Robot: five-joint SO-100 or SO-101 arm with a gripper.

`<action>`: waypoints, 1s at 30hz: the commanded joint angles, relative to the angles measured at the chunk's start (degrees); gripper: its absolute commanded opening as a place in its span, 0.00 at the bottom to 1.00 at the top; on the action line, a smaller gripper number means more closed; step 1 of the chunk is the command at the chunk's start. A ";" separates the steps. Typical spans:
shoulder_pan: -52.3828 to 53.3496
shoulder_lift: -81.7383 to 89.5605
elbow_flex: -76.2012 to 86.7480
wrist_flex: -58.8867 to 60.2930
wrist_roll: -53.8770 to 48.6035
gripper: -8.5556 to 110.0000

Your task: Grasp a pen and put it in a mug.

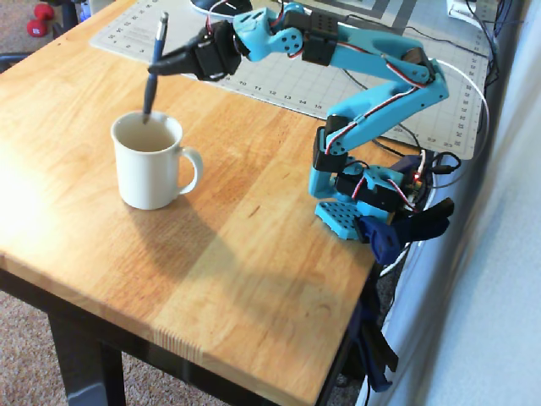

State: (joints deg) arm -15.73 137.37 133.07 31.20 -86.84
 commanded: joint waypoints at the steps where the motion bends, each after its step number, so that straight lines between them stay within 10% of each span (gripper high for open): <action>1: -0.79 2.37 -5.63 4.04 -3.34 0.07; 15: -0.97 0.53 0.70 10.72 -3.78 0.08; 30: -1.49 7.38 0.44 10.63 -0.97 0.32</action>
State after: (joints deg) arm -16.88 140.80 134.47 42.10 -90.00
